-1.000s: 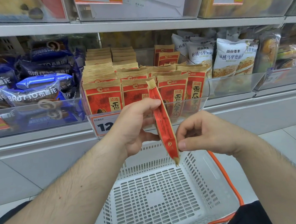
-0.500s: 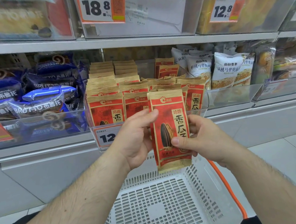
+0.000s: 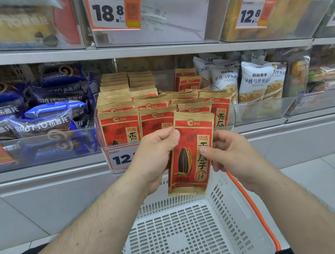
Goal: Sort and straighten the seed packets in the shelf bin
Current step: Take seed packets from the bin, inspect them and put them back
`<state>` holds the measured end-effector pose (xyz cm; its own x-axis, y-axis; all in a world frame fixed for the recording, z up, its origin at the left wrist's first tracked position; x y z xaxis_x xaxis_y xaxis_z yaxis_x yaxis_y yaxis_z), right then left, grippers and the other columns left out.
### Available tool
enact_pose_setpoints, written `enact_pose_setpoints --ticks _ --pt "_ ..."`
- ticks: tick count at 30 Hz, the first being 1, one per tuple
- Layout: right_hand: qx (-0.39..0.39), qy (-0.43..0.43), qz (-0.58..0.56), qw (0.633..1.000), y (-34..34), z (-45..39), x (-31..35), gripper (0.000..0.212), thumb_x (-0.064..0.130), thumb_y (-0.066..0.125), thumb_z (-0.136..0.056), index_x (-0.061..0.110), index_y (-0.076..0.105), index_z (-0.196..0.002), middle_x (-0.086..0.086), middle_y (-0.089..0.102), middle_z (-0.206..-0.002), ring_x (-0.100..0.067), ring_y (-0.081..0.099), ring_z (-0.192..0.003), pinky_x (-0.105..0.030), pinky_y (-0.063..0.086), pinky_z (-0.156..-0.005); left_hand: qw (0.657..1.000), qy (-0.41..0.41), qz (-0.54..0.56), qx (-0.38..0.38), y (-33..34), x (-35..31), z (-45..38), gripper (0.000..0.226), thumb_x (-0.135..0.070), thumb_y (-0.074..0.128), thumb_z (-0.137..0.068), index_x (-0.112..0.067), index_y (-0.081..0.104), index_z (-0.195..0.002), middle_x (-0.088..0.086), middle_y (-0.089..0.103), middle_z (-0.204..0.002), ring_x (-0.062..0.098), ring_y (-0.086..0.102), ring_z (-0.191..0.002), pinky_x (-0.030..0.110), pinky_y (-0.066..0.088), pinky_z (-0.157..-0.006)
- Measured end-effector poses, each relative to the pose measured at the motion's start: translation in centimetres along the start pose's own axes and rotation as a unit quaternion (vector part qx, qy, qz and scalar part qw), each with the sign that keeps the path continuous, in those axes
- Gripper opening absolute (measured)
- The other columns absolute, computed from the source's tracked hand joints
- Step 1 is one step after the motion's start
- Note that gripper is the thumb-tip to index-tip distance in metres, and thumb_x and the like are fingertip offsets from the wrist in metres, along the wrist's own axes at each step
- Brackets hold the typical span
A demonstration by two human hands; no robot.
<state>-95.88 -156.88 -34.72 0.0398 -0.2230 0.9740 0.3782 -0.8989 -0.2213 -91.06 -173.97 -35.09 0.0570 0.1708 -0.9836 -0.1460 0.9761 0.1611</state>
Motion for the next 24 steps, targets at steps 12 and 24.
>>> enact_pose_setpoints --ticks 12,24 --pt "-0.045 -0.01 -0.164 0.985 -0.3 0.7 1.5 0.008 0.005 0.058 -0.094 0.012 0.06 -0.089 -0.007 0.065 -0.068 -0.014 0.049 -0.042 -0.023 0.041 -0.044 0.974 0.129 -0.175 -0.062 -1.0 -4.3 -1.0 0.017 -0.023 0.057 -0.101 -0.035 0.07 -0.099 -0.011 0.077 -0.093 0.004 0.072 -0.086 0.034 0.058 -0.084" --pt "-0.144 -0.178 -0.092 0.969 -2.1 -5.3 10.1 0.006 0.008 0.061 -0.095 0.008 0.06 -0.101 -0.007 0.073 -0.073 -0.022 0.071 -0.063 -0.03 0.056 -0.059 0.79 0.126 -0.556 -0.224 -4.2 -9.4 -2.7 0.045 -0.04 0.057 -0.093 -0.031 0.058 -0.137 -0.006 0.063 -0.134 0.02 0.052 -0.126 0.038 0.046 -0.097"
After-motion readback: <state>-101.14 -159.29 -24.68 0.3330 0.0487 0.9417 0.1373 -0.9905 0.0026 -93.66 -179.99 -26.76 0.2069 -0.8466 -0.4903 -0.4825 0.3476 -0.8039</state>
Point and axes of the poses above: each hand's wrist, its own z-axis away from the middle knuckle, its own y-axis out of the palm, x = y × z, the point moved 1 cm from there along -z, towards the middle knuckle
